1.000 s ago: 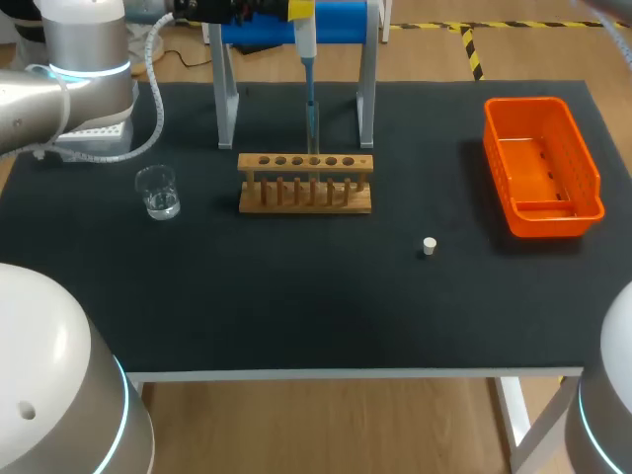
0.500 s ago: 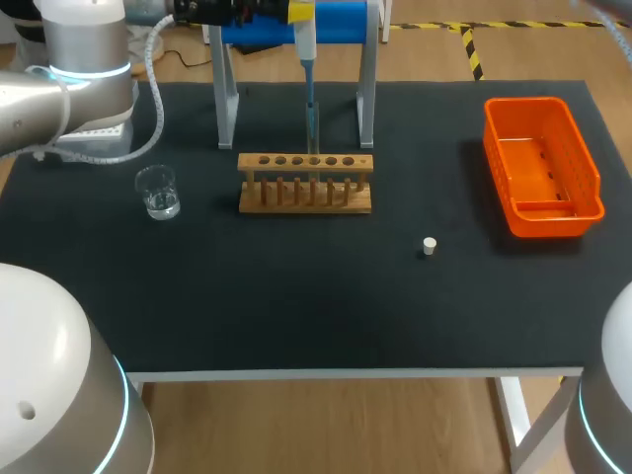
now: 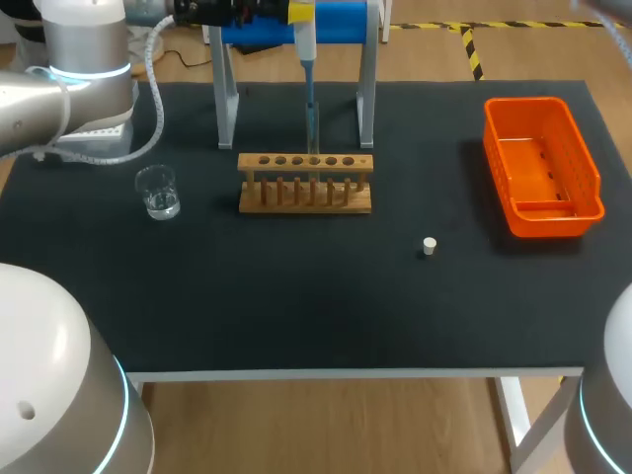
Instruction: Invert the test tube, pick up the pipette, mount the tip to pipette, aspirate from beaker and dispense into the tube, eject the tip, return the pipette, and cap with the stopper.
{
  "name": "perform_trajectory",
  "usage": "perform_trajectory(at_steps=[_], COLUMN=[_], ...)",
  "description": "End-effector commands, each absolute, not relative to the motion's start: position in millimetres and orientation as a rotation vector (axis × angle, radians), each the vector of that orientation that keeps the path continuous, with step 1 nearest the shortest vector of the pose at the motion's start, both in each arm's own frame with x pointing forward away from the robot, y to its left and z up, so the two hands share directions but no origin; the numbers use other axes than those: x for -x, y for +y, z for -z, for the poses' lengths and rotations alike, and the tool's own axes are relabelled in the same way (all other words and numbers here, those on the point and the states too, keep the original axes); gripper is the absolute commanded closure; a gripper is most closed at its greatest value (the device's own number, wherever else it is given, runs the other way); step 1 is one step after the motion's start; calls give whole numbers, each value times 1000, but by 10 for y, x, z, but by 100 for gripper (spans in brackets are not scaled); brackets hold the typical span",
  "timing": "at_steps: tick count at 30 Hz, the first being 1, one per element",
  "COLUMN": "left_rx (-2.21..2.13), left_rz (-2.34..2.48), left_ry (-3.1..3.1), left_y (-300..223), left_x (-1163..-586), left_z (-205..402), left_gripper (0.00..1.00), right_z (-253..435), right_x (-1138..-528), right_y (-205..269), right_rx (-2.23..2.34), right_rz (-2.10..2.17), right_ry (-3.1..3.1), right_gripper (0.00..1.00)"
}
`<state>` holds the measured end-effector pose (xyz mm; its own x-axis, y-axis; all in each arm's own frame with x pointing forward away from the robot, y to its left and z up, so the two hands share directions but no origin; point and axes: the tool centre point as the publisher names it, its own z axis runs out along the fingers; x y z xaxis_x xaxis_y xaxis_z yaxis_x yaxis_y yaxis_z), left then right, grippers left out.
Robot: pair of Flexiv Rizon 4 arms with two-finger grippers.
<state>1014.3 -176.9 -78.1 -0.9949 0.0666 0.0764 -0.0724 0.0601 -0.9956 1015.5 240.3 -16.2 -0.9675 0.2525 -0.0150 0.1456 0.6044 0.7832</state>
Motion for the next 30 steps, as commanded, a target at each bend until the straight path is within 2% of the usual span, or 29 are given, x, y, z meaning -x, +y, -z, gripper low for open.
perform_trajectory(at_steps=[1,15,21,22,23,24,25,30], left_rx=[-5,-5,-5,-5,-5,-5,-5,-5], left_rz=[-2089,-2089,-2089,-2089,-2089,-2089,-2089,-2089], left_ry=[-2210,-2210,-2210,-2210,-2210,-2210,-2210,-2210], left_y=[-1767,-1767,-1767,-1767,-1767,-1767,-1767,-1767], left_x=[-10155,-10155,-10155,-10155,-10155,-10155,-10155,-10155], left_z=[744,744,744,744,744,744,744,744], left_gripper=[100,100,100,100,100,100,100,100], right_z=[238,346,140,99,59,27,4,-50], right_x=[-10141,-10126,-10132,-10126,-10119,-10109,-10103,-9999], right_y=[2384,2364,2324,2301,2269,2234,2200,1923], right_rx=[-344,-358,-310,-301,-292,-284,-271,-247], right_rz=[-1294,-1286,-1340,-1355,-1369,-1377,-1386,-1409], right_ry=[2708,2733,2686,2676,2664,2654,2647,2624], right_gripper=[100,100,100,91,58,3,0,0])
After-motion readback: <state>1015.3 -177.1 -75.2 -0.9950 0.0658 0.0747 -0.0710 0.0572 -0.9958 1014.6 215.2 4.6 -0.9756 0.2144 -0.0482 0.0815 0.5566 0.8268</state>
